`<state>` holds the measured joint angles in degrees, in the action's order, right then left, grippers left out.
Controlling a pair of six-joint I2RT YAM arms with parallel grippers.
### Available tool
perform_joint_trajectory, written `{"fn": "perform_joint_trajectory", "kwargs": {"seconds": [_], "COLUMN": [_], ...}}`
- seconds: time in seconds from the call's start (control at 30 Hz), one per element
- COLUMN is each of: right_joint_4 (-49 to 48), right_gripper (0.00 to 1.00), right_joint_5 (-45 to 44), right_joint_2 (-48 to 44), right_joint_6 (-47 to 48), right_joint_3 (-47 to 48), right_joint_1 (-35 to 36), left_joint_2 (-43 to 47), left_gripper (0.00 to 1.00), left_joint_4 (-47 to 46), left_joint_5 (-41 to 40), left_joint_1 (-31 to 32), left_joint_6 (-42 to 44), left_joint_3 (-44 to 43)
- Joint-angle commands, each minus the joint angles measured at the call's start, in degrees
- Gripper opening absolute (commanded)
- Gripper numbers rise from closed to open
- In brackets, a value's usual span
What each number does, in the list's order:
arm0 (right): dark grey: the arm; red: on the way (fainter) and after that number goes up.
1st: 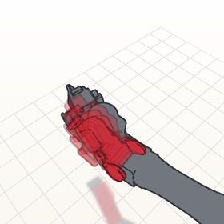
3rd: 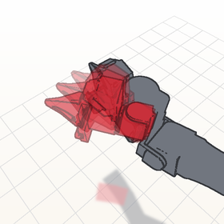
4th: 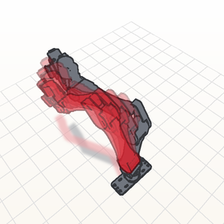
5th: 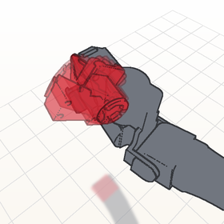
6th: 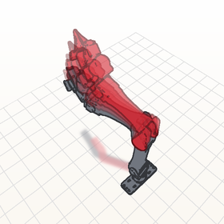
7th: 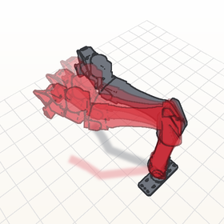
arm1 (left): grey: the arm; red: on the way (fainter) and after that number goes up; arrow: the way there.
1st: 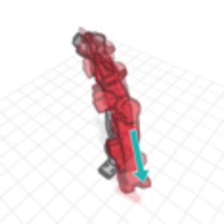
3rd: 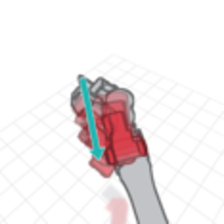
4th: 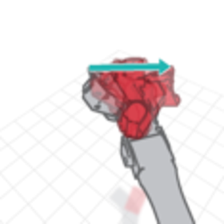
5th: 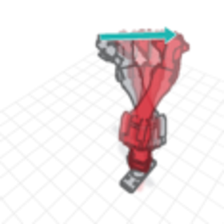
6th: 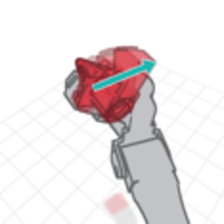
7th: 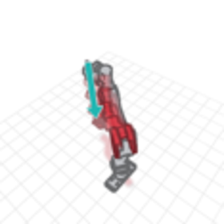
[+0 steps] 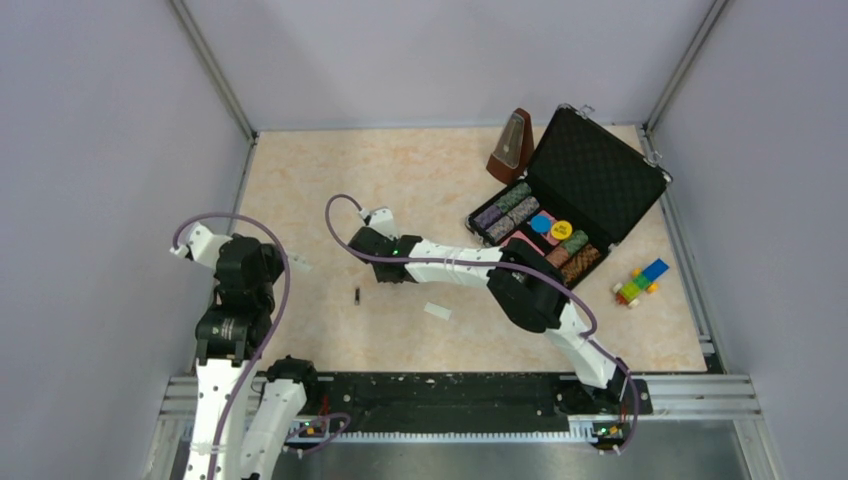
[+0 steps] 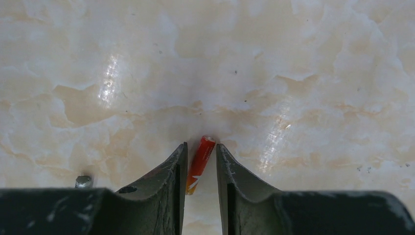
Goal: Load the batteries into the remote control
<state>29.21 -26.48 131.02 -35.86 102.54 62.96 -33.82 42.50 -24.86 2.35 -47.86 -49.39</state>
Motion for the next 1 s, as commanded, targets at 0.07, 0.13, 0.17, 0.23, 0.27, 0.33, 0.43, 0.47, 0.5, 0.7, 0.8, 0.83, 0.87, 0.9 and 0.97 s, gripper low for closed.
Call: {"fn": "perform_joint_trajectory", "kwargs": {"seconds": [0.07,0.13,0.17,0.23,0.27,0.33,0.43,0.47,0.5,0.7,0.8,0.83,0.87,0.9,0.97], "right_joint_4": [5.69,5.77,5.77,5.75,5.77,5.44,4.18,3.92,3.47,2.47,2.47,2.57,2.67,2.69,1.88], "right_gripper": [0.27,0.22,0.19,0.11,0.07,0.01,0.0,0.0,0.0,0.0,0.0,0.0,0.0,0.0,0.0], "right_joint_5": [-2.18,-2.29,-2.14,-1.87,-1.75,-1.38,-1.09,-1.02,-0.74,-1.31,-2.58,-3.18,-3.62,-3.87,-3.89], "right_joint_2": [2.18,1.82,1.68,1.39,1.22,0.6,-1.85,-3.33,-5.19,-18.79,-27.31,-29.85,-32.32,-35.09,-40.29], "right_joint_6": [1.05,0.76,0.66,0.39,0.28,-0.08,0.18,0.17,0.22,0.0,-0.4,-0.56,-0.56,-0.59,-0.49], "right_joint_3": [2.25,1.88,1.83,1.71,1.7,1.57,0.3,-0.4,-1.27,-8.57,-13.41,-15.01,-16.55,-17.82,-20.35], "right_joint_1": [1.32,1.5,1.55,1.5,1.55,1.55,1.44,1.34,1.12,0.59,0.54,0.58,0.59,0.56,0.58], "left_joint_2": [2.39,2.32,2.35,2.44,2.54,2.84,3.18,3.15,3.08,1.88,0.92,0.22,-0.54,-1.34,-3.3], "left_gripper": [0.0,0.0,0.0,0.0,0.0,0.0,0.0,0.0,0.0,0.0,0.0,0.0,0.0,0.0,0.0], "left_joint_4": [-0.23,-0.14,-0.18,-0.29,-0.61,-2.04,-4.73,-5.45,-6.46,-13.09,-18.69,-20.76,-23.25,-25.74,-31.49], "left_joint_5": [-3.39,-3.0,-2.69,-1.86,-1.41,0.7,6.36,8.45,10.89,26.06,34.27,37.89,41.8,46.0,54.42], "left_joint_1": [-0.24,-0.24,-0.24,-0.24,-0.24,-0.24,-0.24,-0.24,-0.24,-0.24,-0.2,-0.23,-0.24,-0.24,-0.24], "left_joint_6": [-1.42,-1.47,-1.5,-1.46,-1.3,0.05,2.12,2.56,3.3,6.15,6.86,7.03,7.11,6.66,4.96], "left_joint_3": [-0.09,-0.14,-0.1,-0.02,0.11,0.64,1.6,1.96,2.29,3.6,5.14,5.69,6.46,7.19,8.84]}}
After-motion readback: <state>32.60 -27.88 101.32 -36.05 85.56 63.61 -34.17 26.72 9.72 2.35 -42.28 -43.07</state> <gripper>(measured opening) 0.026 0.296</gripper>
